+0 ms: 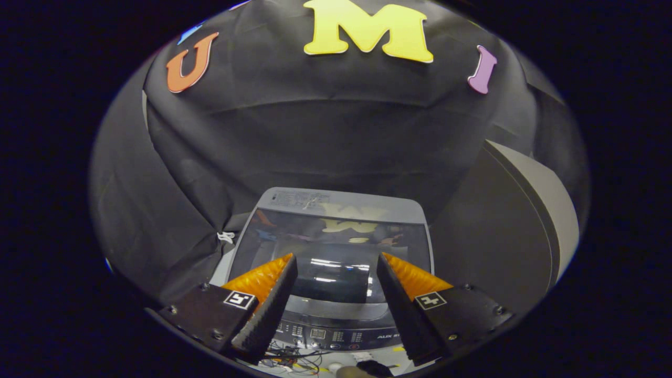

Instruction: Put the clothes into the washing machine and then close the washing machine lid.

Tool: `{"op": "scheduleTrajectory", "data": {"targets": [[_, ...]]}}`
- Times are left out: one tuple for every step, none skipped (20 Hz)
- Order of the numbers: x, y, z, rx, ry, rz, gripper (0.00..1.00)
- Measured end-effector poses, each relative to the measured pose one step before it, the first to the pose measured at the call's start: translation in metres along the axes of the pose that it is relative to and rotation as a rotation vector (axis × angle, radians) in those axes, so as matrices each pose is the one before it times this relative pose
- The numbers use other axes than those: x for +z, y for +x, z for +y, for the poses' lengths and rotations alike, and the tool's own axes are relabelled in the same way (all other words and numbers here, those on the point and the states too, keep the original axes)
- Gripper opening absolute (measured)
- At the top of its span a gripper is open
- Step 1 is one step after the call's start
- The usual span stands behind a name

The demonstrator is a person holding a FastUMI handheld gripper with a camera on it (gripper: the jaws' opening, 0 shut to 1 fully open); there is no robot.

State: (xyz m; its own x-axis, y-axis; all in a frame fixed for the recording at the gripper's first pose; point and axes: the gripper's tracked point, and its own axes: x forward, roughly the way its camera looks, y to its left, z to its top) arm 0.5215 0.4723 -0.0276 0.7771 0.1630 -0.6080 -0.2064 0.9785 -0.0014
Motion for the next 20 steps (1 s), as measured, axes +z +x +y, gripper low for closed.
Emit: {"op": "scheduleTrajectory", "data": {"targets": [[0.00112,-0.00271,-0.00085,0.00081,0.00317,-0.00469,0.96],[0.00147,-0.00344,-0.00008,0.00106,0.0028,-0.00437,0.96],[-0.00009,-0.00372,-0.00132,0.00223,0.00193,-0.00451,0.96],[0.00109,-0.00469,-0.00192,-0.0009,0.00043,-0.00861,0.96],[0.00051,-0.00635,-0.00087,0.00159,0.00084,-0.01038,0.96],[0.00033,-0.00726,-0.00067,0.00848,-0.00205,-0.0153,0.96],[0.00071,-0.00951,-0.00111,0.00421,0.00025,-0.02245,0.96],[0.00072,-0.01117,-0.00177,0.00542,0.00098,-0.02248,0.96],[-0.00028,-0.0107,-0.00287,0.00445,0.00198,-0.01245,0.96],[0.00061,-0.01223,-0.00236,0.01061,0.01142,-0.02143,0.96],[0.00155,-0.01037,-0.00329,0.00708,0.00704,-0.02599,0.96],[0.00301,-0.01013,-0.00393,0.00178,0.00001,-0.02361,0.96],[0.00497,-0.0147,-0.00441,0.00519,-0.00067,-0.02999,0.96],[0.00504,-0.01411,-0.00528,0.00138,-0.00583,-0.0336,0.96],[0.00487,-0.0161,-0.00685,-0.00272,-0.00808,-0.03631,0.96],[0.00484,-0.01519,-0.00666,0.00326,-0.01429,-0.03641,0.96],[0.00512,-0.01522,-0.00812,0.0025,-0.01834,-0.0373,0.96],[0.00555,-0.01494,-0.00907,-0.0007,-0.01775,-0.03217,0.96],[0.00283,-0.01401,-0.0093,0.00121,-0.01363,-0.03147,0.96],[0.0034,-0.01369,-0.01071,-0.00159,-0.00572,-0.02814,0.96]]}}
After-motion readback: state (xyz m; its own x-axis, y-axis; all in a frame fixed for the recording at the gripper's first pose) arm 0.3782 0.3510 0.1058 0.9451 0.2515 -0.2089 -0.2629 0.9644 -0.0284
